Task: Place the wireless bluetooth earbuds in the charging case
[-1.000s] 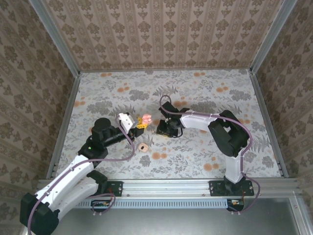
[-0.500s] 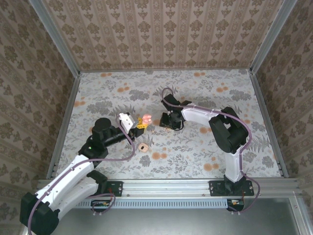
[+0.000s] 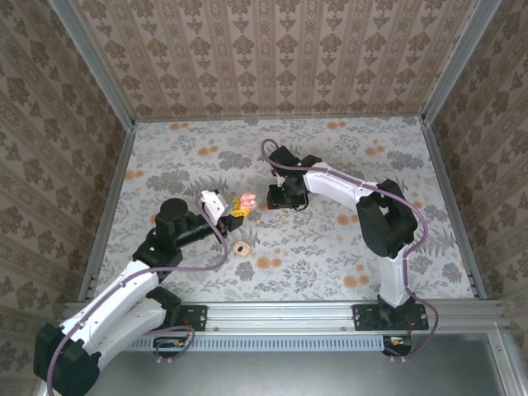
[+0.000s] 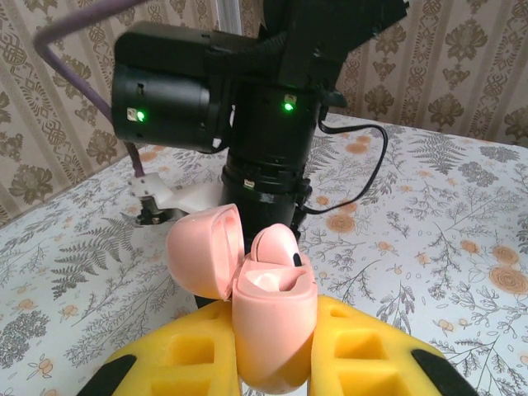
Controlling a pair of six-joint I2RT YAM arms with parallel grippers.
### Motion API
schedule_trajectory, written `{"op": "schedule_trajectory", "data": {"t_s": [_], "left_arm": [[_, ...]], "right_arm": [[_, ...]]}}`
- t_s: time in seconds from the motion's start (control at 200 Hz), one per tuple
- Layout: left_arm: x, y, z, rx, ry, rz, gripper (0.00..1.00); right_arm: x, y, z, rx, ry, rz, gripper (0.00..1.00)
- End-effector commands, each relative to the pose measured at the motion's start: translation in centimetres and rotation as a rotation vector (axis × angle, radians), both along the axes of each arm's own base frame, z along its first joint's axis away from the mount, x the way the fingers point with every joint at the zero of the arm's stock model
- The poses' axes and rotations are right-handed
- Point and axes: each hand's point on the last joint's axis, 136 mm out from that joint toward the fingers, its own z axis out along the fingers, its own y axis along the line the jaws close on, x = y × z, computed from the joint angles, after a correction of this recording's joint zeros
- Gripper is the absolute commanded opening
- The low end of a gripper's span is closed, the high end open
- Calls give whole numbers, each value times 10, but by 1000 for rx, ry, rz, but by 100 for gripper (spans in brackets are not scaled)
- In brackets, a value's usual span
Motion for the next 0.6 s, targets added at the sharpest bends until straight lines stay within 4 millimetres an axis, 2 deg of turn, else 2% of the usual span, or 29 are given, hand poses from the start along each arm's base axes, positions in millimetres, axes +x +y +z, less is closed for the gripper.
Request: {"op": "schedule_trajectory", "data": {"t_s": [0.0,0.325,0.595], "left_arm": [[2,-1,10,-24,-36,-4,0],[3,-1,12,-32,-33,-4,0],[2,-2,14,-33,-35,-5,0]], "right_arm": [[-10,-10,-13,-113,37,126,37],[-17,-3,-37,-158,106,219,37],[-20,1,-46,-204,113,250,37]]}}
